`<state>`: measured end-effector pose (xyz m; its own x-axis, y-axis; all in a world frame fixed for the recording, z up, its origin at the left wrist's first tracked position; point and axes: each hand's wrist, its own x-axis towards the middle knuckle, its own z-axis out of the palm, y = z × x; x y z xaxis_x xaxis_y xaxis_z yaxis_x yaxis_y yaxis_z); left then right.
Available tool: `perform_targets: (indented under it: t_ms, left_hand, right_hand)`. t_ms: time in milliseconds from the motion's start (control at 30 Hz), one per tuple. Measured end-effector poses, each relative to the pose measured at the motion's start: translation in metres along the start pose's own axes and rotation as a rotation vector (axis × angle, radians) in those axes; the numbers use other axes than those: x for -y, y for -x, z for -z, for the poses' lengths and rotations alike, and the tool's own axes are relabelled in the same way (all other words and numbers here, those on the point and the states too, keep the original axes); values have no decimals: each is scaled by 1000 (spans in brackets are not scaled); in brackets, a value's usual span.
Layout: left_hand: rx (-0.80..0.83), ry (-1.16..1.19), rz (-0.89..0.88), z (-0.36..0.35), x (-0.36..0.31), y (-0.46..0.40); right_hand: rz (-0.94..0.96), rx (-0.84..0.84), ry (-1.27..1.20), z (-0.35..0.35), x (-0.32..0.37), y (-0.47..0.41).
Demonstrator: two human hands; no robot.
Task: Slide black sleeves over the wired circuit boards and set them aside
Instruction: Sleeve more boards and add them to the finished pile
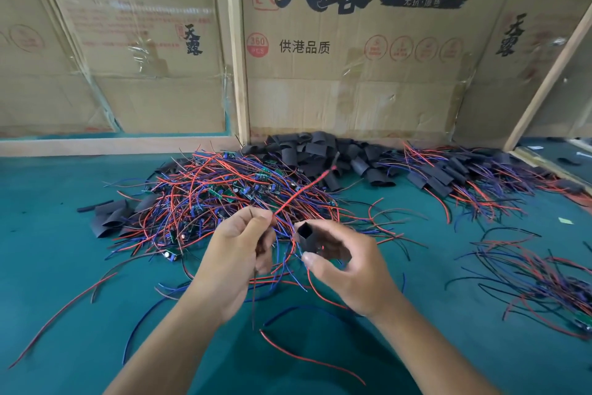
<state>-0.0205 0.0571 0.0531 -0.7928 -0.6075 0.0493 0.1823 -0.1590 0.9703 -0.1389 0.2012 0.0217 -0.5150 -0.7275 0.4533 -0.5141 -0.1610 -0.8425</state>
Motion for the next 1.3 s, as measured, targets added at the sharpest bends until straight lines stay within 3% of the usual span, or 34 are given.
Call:
perform_targets:
  t_ms: [167, 300, 433, 567, 1000, 1300]
  left_hand:
    - [75, -551, -178, 7, 9, -3]
    - [105, -678, -220, 14, 8, -4]
    - [226, -688, -150, 19, 1, -1]
    - [279, -825, -244, 20, -6, 4]
    - [246, -877, -262, 23, -4, 4]
    - [189, -825, -287, 15, -1, 5]
  right_hand:
    - [-88, -105, -359, -3, 4, -4]
    - [-141, -241, -393, 5, 5, -9]
    - [-163, -257, -376, 5, 5, -9]
    - [-127, -155, -376, -10, 6, -3]
    - [-114, -192, -431, -4, 13, -6]
    - [-134, -94, -381, -19, 14, 0]
